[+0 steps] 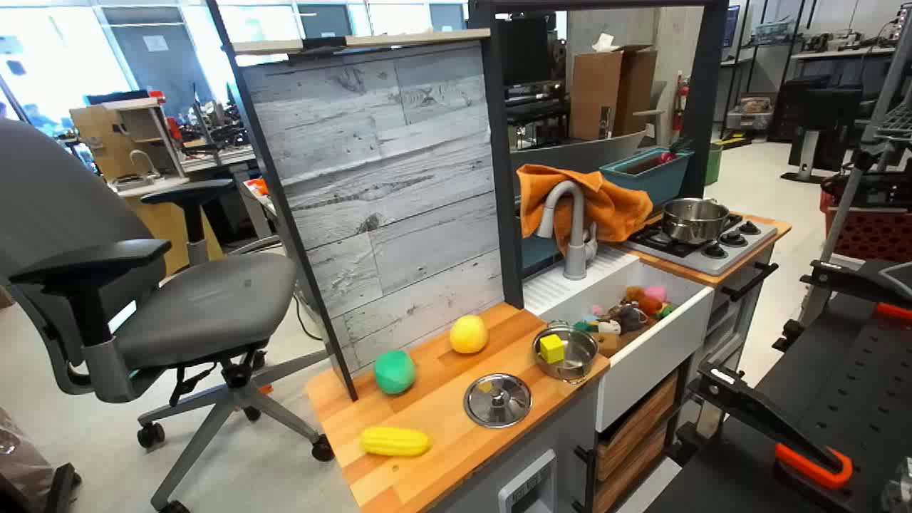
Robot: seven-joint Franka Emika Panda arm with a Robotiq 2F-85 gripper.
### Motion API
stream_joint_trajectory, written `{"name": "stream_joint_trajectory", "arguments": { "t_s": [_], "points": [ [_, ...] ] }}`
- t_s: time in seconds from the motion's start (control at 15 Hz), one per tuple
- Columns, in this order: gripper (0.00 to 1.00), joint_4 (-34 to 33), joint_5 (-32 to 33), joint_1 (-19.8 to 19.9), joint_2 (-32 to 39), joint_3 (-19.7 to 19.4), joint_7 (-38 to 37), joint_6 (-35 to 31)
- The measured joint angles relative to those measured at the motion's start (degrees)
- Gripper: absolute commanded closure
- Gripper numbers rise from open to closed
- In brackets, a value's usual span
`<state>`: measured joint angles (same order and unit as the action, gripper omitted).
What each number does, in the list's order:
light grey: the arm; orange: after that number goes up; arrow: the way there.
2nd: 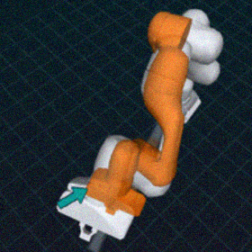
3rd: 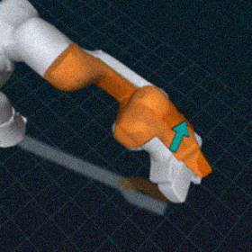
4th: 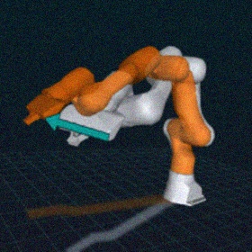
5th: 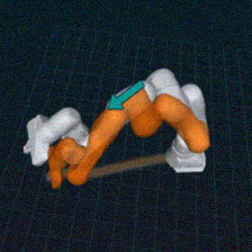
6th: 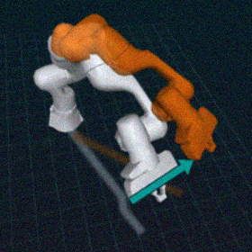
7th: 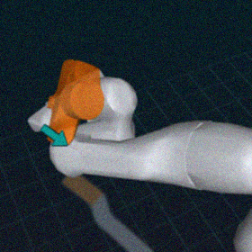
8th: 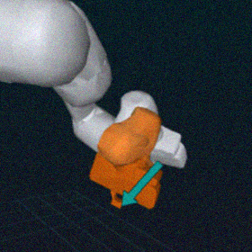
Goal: Hang the orange towel on the rod
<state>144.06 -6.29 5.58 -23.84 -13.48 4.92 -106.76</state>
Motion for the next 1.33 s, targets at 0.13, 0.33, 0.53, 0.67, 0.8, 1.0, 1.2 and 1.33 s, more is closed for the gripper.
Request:
{"name": "stream_joint_trajectory", "arguments": {
  "t_s": [0.13, 0.33, 0.53, 0.67, 0.8, 1.0, 1.2, 1.33],
  "points": [
    [0.0, 0.0, 0.0, 0.0, 0.0, 0.0, 0.0, 0.0],
    [0.0, 0.0, 0.0, 0.0, 0.0, 0.0, 0.0, 0.0],
    [0.0, 0.0, 0.0, 0.0, 0.0, 0.0, 0.0, 0.0],
    [0.0, 0.0, 0.0, 0.0, 0.0, 0.0, 0.0, 0.0],
    [0.0, 0.0, 0.0, 0.16, 0.1, 0.21, 0.01, -0.04],
    [0.0, -0.21, -0.92, 0.09, 2.28, 0.31, 1.49, -4.88],
    [0.0, -2.09, -3.96, -0.59, 10.39, 0.33, 4.9, -17.09],
    [0.0, -4.86, -6.95, -1.18, 17.9, 0.39, 8.27, -25.31]
  ]
}}
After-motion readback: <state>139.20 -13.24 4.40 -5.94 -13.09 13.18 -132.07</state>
